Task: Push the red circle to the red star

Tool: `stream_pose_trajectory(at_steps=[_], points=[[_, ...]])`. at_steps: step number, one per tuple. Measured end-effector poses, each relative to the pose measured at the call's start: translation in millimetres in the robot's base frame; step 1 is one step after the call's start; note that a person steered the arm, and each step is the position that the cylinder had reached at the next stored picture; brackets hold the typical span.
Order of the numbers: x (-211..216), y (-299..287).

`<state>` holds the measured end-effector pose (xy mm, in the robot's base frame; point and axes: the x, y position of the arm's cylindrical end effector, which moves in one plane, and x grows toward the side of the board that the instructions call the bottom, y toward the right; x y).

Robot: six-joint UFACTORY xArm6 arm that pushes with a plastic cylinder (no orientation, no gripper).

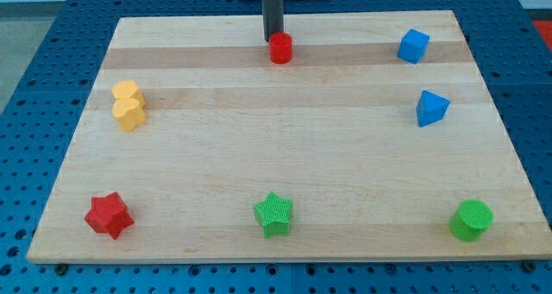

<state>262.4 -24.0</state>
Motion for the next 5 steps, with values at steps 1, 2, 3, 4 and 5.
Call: stream_pose_trajectory(at_steps=[1, 2, 3, 4, 5], points=[[38, -9], [91, -14], [73, -11], [5, 2], [11, 47]])
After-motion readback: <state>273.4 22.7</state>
